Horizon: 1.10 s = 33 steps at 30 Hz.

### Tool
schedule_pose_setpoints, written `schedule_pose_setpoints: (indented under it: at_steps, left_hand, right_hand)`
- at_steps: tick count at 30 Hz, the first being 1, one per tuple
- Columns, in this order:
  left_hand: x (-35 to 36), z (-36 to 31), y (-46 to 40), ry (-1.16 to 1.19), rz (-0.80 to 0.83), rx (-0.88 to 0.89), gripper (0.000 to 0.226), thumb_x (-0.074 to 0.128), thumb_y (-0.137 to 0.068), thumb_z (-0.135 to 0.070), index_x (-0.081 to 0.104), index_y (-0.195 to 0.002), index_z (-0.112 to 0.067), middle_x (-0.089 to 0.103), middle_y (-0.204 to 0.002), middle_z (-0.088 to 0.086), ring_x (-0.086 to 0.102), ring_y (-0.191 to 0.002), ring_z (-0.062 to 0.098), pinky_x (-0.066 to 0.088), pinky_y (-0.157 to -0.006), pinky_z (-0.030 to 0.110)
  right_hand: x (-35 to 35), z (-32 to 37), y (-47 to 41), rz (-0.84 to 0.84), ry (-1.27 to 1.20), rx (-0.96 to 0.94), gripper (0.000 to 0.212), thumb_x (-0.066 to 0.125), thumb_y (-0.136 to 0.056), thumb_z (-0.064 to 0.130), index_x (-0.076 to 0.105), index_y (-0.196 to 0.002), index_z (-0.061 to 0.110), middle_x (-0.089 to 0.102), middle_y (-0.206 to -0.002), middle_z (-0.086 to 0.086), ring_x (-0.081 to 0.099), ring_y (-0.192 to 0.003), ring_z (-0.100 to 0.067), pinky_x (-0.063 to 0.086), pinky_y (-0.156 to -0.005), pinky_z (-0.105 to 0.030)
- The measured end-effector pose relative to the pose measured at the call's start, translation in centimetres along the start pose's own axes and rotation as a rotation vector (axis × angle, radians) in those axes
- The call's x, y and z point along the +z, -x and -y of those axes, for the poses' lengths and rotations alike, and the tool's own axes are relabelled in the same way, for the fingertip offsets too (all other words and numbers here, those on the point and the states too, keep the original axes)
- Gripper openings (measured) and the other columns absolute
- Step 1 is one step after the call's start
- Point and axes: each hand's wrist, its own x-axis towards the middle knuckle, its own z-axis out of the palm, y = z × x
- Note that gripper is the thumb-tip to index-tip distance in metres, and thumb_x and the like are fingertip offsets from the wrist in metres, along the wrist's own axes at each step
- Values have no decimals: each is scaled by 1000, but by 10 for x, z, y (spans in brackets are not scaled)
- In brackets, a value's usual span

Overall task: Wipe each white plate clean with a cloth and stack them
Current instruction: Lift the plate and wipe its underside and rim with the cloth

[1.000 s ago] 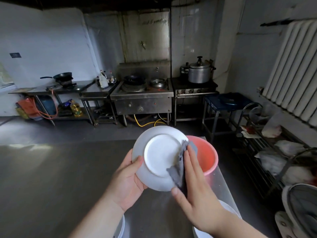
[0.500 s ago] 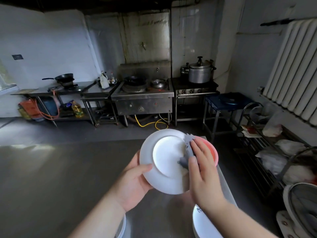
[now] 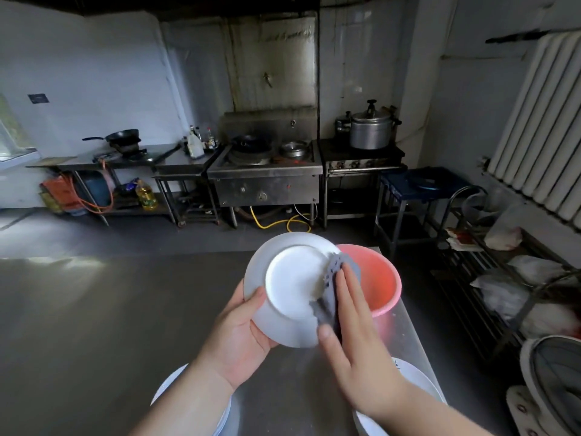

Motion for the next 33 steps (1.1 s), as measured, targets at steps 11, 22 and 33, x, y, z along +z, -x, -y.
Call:
schedule_pose_setpoints:
  at_steps: [11, 22, 33]
  left_hand:
    - [26, 22, -6, 56, -26, 76, 56, 63, -95, -12, 55, -148, -27, 57, -152, 15, 57, -137, 39, 56, -98, 57]
    - [12, 1, -13, 2, -24, -51, 53, 65, -92, -17, 60, -145, -24, 61, -147, 15, 66, -126, 33, 60, -86, 50]
    - [53, 31, -27, 131, -220, 48, 41, 47, -106, -6, 56, -140, -27, 70, -136, 12, 70, -120, 37, 64, -75, 47]
  right_hand:
    - [30, -2, 3, -223, -113, 116, 75, 31, -109, 57, -1, -167, 22, -6, -176, 13, -4, -162, -12, 5, -128, -26]
    - [-41, -15, -49, -48, -59, 178, 55, 44, -110, 43, 41, -161, 21, 38, -164, 17, 31, -151, 4, 25, -125, -23]
    - [17, -3, -21, -172, 15, 292, 75, 21, -105, 61, -15, -160, 25, -24, -170, 13, -22, -158, -6, 0, -132, -44]
